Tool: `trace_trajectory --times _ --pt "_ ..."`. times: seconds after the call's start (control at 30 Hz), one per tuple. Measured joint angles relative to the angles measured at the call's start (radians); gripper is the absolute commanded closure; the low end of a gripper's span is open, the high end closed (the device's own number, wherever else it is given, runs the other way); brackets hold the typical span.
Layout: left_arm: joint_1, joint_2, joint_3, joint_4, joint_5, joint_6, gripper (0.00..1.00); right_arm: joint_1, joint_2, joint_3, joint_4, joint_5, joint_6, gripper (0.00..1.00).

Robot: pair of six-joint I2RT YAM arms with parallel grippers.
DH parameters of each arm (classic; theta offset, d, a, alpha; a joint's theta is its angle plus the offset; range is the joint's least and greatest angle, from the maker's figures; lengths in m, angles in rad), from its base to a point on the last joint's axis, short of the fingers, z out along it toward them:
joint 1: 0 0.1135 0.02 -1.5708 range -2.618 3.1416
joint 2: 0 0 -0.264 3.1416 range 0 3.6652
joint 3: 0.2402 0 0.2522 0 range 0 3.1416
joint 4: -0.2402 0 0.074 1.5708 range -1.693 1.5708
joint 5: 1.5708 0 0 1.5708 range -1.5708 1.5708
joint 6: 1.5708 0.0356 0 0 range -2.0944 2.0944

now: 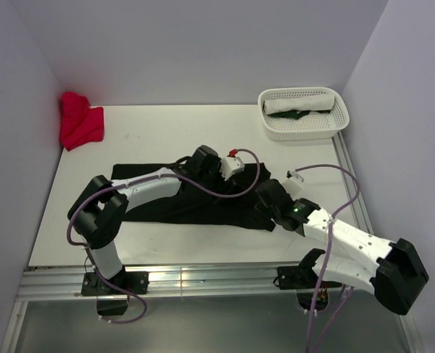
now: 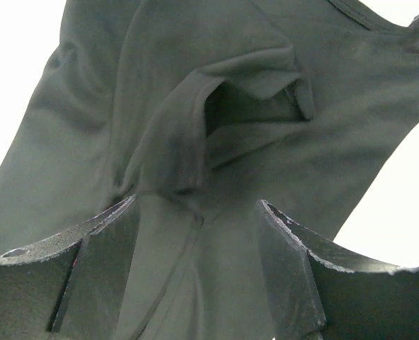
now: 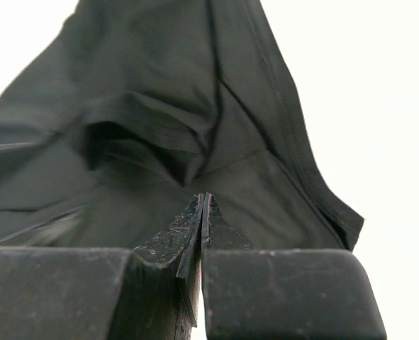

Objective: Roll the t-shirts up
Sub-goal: Fold the tshirt

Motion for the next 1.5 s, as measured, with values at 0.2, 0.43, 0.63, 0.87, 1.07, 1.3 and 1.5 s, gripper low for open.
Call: trace_trajectory --times 0.2,0.43,0.63,0.87,1.07,1.3,1.5 --pt "-0.053 0.055 0.000 0.063 -0.108 -0.029 0.35 -0.003 -0.135 0.000 -0.030 0.022 0.011 0.97" --pt "-0.085 0.073 0.000 0.091 -0.214 -0.041 0.46 -0.004 -0.202 0.000 -0.072 0.037 0.015 0.96" --pt "-0.102 0.073 0.000 0.108 -0.244 -0.040 0.67 -0.006 -0.220 0.000 -0.087 0.044 0.014 0.96" --pt "-0.110 0.073 -0.005 0.106 -0.247 -0.034 0.93 -0.011 -0.219 0.000 -0.086 0.043 0.013 0.96" --pt "-0.111 0.068 -0.023 0.079 -0.234 -0.025 1.00 -0.029 -0.217 -0.002 -0.081 0.039 0.002 0.95" --pt "-0.111 0.041 -0.039 0.017 -0.184 -0.001 1.00 -0.051 -0.196 -0.010 -0.064 0.021 -0.015 0.95" --pt "-0.111 0.027 -0.054 -0.043 -0.133 0.029 1.00 -0.076 -0.158 -0.013 -0.036 -0.001 -0.034 0.95"
